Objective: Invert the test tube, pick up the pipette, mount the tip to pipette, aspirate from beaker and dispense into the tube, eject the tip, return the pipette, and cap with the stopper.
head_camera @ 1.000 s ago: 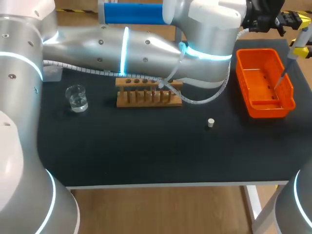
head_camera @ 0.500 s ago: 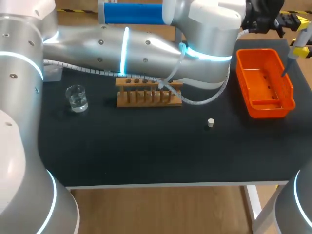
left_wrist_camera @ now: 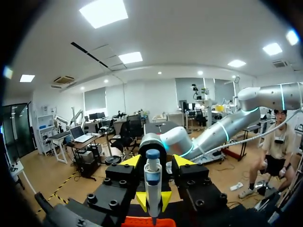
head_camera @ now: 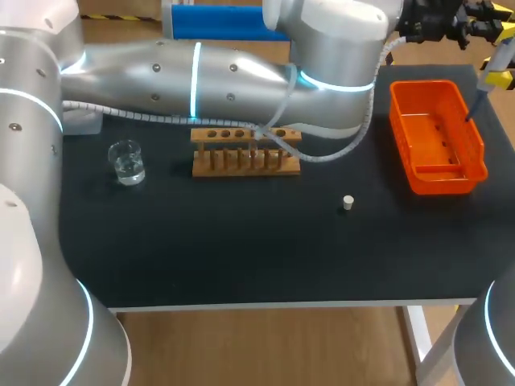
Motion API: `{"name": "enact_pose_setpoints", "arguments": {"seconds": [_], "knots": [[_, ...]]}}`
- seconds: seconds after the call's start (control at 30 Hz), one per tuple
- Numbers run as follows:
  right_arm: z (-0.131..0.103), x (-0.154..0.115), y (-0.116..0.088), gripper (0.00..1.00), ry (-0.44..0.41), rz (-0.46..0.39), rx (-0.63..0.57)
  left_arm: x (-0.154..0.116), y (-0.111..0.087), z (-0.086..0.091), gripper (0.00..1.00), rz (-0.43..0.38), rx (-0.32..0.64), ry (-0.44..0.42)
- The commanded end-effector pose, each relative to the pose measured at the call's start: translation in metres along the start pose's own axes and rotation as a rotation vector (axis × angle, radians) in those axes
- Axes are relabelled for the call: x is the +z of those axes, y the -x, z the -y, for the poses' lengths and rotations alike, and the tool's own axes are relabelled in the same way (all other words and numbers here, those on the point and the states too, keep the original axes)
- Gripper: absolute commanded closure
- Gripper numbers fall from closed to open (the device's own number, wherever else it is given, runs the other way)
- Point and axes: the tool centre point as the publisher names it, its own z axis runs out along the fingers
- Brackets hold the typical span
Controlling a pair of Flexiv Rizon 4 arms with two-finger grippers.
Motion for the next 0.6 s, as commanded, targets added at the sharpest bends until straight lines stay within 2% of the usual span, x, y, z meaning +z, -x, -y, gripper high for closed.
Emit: {"name": "enact_pose_setpoints", "arguments": {"seconds": [0.03, 0.3, 0.6], "knots": [[0.0, -0.001, 0.001, 1.0, -0.001, -0.002, 0.0, -0.02, 0.001, -0.003, 0.0, -0.071, 0.002, -0.059], [0.0, -0.001, 0.001, 1.0, -0.001, -0.002, 0.0, -0.047, -0.011, -0.003, 0.0, -0.129, 0.021, -0.001], [0.0, -0.001, 0.001, 1.0, -0.001, -0.002, 0.0, -0.094, -0.038, -0.015, 0.0, -0.1, -0.01, 0.026]]}}
